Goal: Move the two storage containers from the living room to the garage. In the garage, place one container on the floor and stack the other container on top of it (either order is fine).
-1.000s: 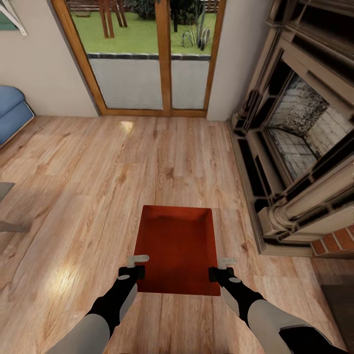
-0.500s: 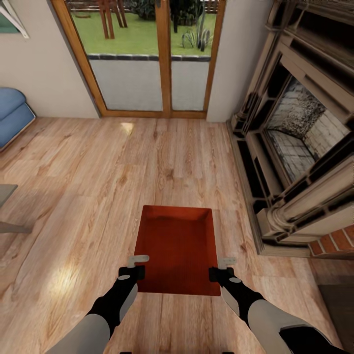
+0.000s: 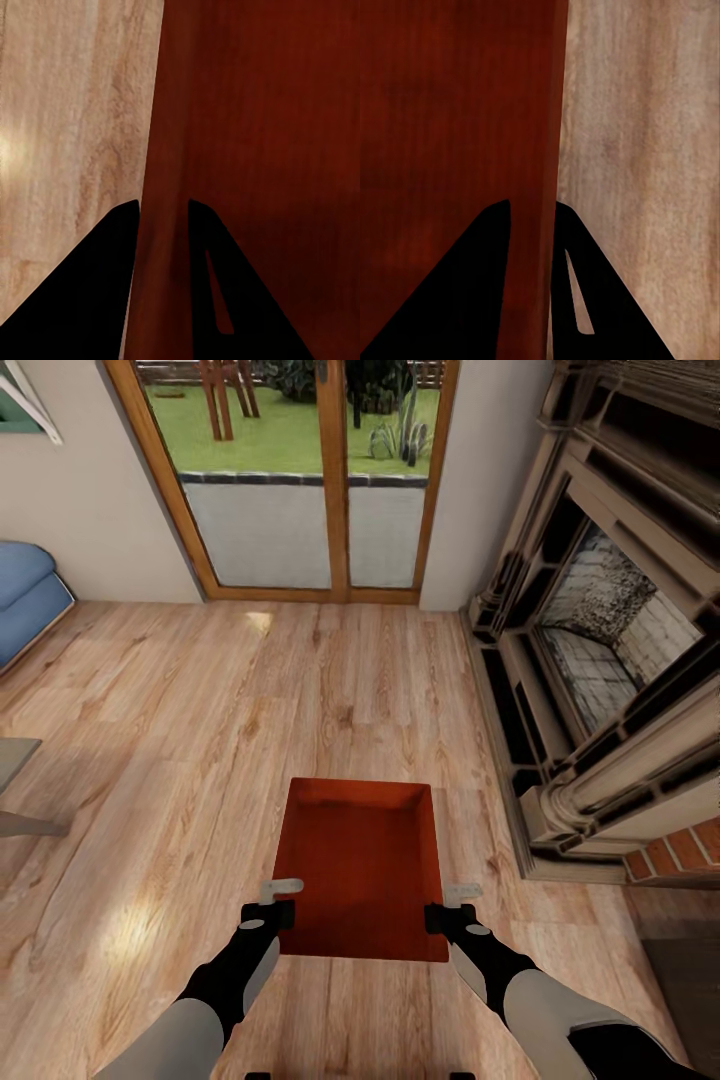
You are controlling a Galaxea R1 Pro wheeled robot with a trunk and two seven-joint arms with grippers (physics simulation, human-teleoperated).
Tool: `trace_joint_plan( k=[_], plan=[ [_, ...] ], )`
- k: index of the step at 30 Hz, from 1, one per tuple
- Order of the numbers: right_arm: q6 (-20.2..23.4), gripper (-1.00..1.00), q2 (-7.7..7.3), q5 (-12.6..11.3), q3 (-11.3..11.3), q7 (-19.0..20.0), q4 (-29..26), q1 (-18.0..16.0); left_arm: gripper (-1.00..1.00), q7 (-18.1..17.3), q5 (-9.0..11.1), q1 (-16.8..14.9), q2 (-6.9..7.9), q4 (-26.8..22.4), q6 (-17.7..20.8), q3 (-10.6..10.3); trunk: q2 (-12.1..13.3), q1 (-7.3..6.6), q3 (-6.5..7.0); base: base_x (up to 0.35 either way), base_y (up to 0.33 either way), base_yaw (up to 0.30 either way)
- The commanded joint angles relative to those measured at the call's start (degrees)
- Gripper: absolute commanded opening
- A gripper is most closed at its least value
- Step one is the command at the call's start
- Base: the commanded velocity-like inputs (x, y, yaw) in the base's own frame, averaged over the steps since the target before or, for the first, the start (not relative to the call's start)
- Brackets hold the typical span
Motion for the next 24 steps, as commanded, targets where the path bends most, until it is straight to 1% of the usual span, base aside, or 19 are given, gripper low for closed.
trace_joint_plan(
  k=[1, 18, 24],
  plan=[
    [-2.25, -1.0, -0.03, 0.08, 0.17, -0.39, -0.1, -0.08, -1.0, 0.78, 0.02, 0.04, 0.34, 0.09, 0.48, -0.21, 0.4, -0.23, 0.16, 0.0, 0.0, 0.0],
    [-2.3, -1.0, -0.12, 0.08, 0.2, -0.34, -0.11, -0.08, -1.0, 0.8, 0.05, 0.04, 0.34, 0.3, 0.48, -0.21, 7.21, -3.96, 3.21, 0.0, 0.0, 0.0],
    [-2.14, -1.0, 0.12, 0.16, 0.23, -0.2, -0.2, -0.08, -1.0, 0.78, 0.09, 0.04, 0.39, 0.31, 0.48, -0.2, 9.62, -5.28, 4.28, 0.0, 0.0, 0.0]
  ],
)
